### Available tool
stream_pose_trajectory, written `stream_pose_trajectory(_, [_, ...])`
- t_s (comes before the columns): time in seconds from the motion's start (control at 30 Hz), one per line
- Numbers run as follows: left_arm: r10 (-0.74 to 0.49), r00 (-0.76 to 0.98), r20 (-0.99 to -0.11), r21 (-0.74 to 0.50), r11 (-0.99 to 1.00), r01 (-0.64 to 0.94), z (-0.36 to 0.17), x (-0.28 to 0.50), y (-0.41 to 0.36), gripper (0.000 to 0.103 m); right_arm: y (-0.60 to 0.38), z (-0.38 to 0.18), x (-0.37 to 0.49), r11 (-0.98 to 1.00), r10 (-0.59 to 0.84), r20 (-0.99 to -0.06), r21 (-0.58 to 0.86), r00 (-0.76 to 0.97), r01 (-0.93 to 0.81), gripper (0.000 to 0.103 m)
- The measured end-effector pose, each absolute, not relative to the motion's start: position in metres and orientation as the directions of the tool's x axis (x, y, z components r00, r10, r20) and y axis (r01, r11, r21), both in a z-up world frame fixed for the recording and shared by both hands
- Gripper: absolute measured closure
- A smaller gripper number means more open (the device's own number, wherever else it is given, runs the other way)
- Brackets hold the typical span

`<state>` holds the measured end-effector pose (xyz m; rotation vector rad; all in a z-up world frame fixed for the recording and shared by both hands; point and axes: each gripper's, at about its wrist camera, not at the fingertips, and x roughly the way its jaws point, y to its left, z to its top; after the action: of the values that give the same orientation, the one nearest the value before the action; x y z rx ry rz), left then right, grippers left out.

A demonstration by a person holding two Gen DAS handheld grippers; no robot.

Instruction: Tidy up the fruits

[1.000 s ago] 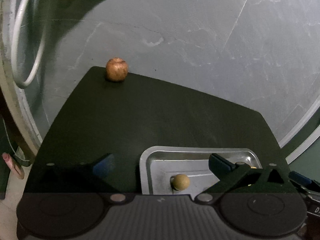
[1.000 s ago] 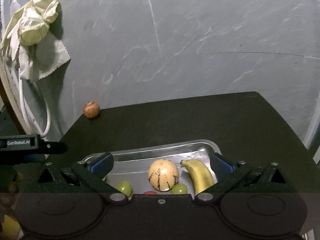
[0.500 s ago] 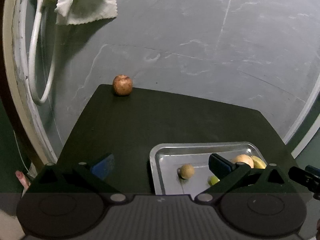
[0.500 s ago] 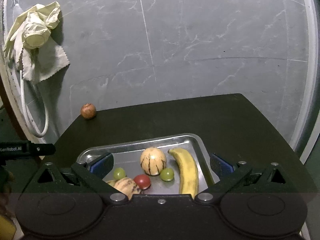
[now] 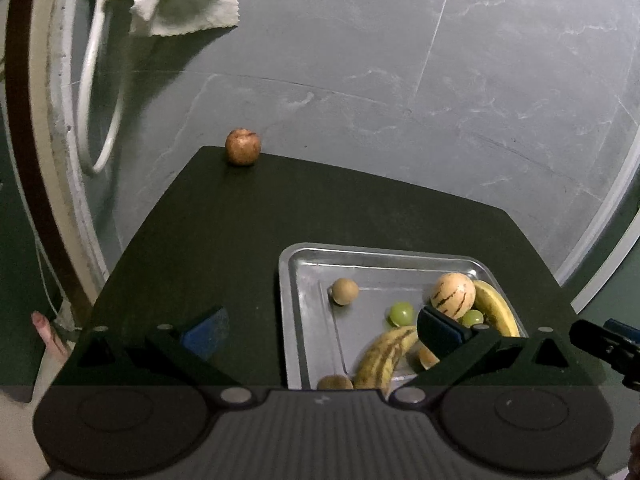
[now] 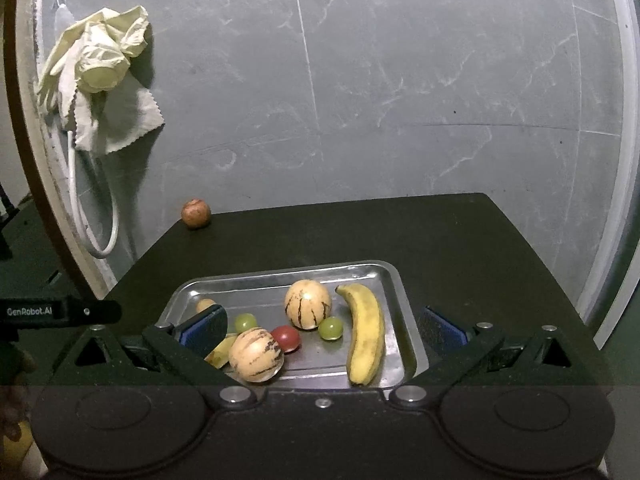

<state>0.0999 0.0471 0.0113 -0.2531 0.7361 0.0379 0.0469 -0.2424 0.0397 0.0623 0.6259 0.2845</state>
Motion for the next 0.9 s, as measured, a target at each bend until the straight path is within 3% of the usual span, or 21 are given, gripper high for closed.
stream_pose_trajectory(0.9, [-0.016,0.736,-0.677,-0.187,0.971,-0.151,0.025,0.015,-0.004,0.000,-0.276,0.047,0.003,0.932,0.361,-0.587,0.192,0.725,-0.308,0.001])
